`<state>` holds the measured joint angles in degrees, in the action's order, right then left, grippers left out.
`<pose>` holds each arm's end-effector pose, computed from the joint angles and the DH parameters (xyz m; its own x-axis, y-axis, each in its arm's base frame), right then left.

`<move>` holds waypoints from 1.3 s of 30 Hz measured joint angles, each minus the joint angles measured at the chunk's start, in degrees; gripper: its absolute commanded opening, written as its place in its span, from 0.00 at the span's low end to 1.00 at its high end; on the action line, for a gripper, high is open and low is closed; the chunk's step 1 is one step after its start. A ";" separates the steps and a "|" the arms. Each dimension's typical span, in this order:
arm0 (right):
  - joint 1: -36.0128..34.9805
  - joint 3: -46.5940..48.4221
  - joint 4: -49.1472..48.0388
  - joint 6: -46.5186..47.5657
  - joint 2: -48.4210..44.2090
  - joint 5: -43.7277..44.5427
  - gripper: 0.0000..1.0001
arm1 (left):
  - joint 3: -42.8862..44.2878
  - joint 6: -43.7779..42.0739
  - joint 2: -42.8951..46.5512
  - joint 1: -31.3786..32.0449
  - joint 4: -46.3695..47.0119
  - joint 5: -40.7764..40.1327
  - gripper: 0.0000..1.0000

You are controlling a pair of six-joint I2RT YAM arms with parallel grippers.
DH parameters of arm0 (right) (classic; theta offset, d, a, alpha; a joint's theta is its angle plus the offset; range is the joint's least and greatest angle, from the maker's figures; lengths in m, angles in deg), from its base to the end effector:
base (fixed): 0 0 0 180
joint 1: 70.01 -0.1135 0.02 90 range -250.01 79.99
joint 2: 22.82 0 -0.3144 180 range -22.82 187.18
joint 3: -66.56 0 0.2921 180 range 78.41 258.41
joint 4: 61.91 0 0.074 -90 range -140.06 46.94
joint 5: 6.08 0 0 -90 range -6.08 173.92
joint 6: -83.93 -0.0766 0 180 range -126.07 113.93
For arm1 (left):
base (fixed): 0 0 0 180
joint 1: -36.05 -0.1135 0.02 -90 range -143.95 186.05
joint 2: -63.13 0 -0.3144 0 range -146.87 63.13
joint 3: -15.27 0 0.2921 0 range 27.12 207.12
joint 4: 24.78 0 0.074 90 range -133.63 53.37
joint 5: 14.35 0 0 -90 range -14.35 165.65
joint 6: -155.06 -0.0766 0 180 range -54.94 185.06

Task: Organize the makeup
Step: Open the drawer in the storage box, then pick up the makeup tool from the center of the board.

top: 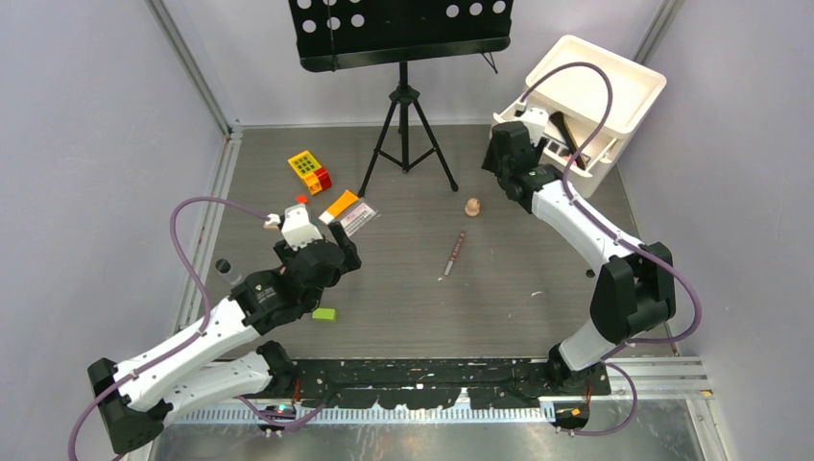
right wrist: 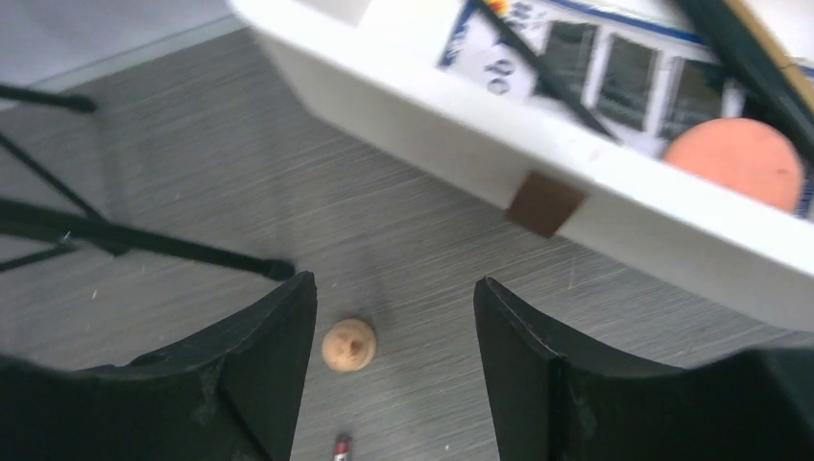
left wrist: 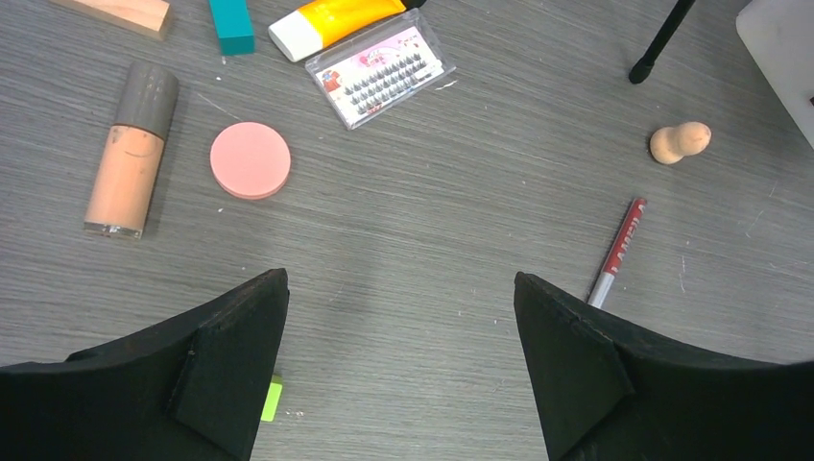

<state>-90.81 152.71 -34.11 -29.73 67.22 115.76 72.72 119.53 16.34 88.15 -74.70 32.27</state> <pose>0.4163 0.1149 0.3350 -0.4025 0.2118 -0.8906 0.3051 0.9483 0.0876 0.1596 -0.1193 0.3146 -0.4268 -0.4147 -0.8037 -0.1729 0.9097 -0.3775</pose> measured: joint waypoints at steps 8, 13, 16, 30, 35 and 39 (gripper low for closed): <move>-5.09 -0.07 -1.44 1.38 4.87 -1.18 0.69 | 0.00 0.63 -1.05 0.00 0.13 0.98 0.89; -5.75 -0.07 -1.27 2.60 10.21 -1.60 0.69 | 0.00 0.70 -1.05 0.00 0.13 1.03 0.89; -5.97 -0.07 -1.22 2.64 12.59 -1.86 0.69 | 0.00 0.79 -1.22 0.00 0.15 1.14 0.89; -6.25 0.07 -2.82 2.25 20.52 -2.84 0.63 | 0.00 0.83 -1.09 0.00 0.07 1.62 0.89; -6.25 0.07 -2.62 1.88 21.86 -3.23 0.54 | 0.00 0.92 -0.09 0.00 0.07 1.62 0.89; -6.25 0.15 -2.58 1.51 21.86 -3.26 0.40 | 0.00 1.11 -0.09 0.00 0.04 1.62 0.89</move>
<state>-97.06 152.87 -36.69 -28.22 89.08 112.50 72.72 120.65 16.26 88.15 -74.65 33.89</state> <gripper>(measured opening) 0.484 0.886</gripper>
